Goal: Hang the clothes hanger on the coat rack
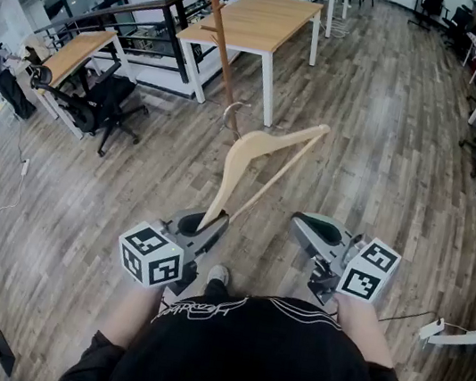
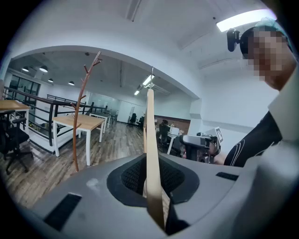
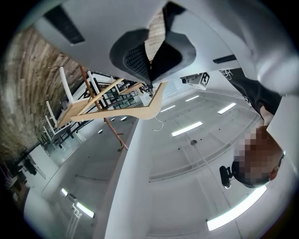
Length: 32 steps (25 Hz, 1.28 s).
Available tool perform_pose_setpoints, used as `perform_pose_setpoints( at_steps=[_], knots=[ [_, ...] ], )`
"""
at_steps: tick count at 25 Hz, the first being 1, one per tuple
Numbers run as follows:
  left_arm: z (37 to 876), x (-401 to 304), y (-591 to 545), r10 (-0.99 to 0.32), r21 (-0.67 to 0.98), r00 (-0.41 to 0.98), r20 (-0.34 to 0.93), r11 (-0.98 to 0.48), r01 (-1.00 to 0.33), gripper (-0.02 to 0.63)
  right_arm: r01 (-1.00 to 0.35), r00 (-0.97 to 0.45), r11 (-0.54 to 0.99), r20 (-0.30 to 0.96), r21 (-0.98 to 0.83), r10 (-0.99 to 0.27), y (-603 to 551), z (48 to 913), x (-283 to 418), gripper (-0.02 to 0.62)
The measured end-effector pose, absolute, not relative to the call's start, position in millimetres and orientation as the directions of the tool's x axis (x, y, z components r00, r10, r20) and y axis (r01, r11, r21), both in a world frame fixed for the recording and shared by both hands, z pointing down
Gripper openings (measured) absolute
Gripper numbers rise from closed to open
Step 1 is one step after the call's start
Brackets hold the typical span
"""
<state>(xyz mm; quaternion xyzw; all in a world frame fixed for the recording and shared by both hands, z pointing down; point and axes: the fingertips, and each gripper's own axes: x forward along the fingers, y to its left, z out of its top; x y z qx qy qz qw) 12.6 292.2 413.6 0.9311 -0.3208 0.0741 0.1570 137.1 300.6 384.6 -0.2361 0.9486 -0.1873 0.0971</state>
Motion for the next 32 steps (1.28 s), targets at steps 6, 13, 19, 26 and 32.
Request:
perform_pose_setpoints(
  at_steps=[6, 13, 19, 26, 32],
  knots=[
    [417.3, 11.1, 295.3, -0.565, 0.260, 0.791, 0.237, -0.747, -0.612, 0.023, -0.416, -0.870, 0.814, -0.082, -0.406, -0.485, 302.5, 388.9, 133.1, 0.040],
    [423.7, 5.6, 270.4, -0.549, 0.301, 0.804, 0.226, -0.746, -0.594, 0.023, -0.436, -0.862, 0.789, -0.051, -0.433, -0.504, 280.1, 397.7, 126.6, 0.040],
    [438.6, -2.7, 218.2, -0.529, 0.334, 0.816, 0.233, -0.745, -0.578, 0.023, -0.448, -0.854, 0.765, -0.032, -0.462, -0.519, 235.0, 407.7, 119.7, 0.040],
    [454.6, -23.3, 127.1, -0.509, 0.357, 0.821, 0.257, -0.740, -0.570, 0.023, -0.467, -0.847, 0.731, 0.015, -0.497, -0.531, 144.4, 427.6, 96.9, 0.040],
    [458.5, -43.9, 38.2, -0.499, 0.321, 0.830, 0.250, -0.766, -0.557, 0.023, -0.478, -0.854, 0.731, 0.065, -0.487, -0.516, 45.9, 429.4, 67.7, 0.040]
  ],
)
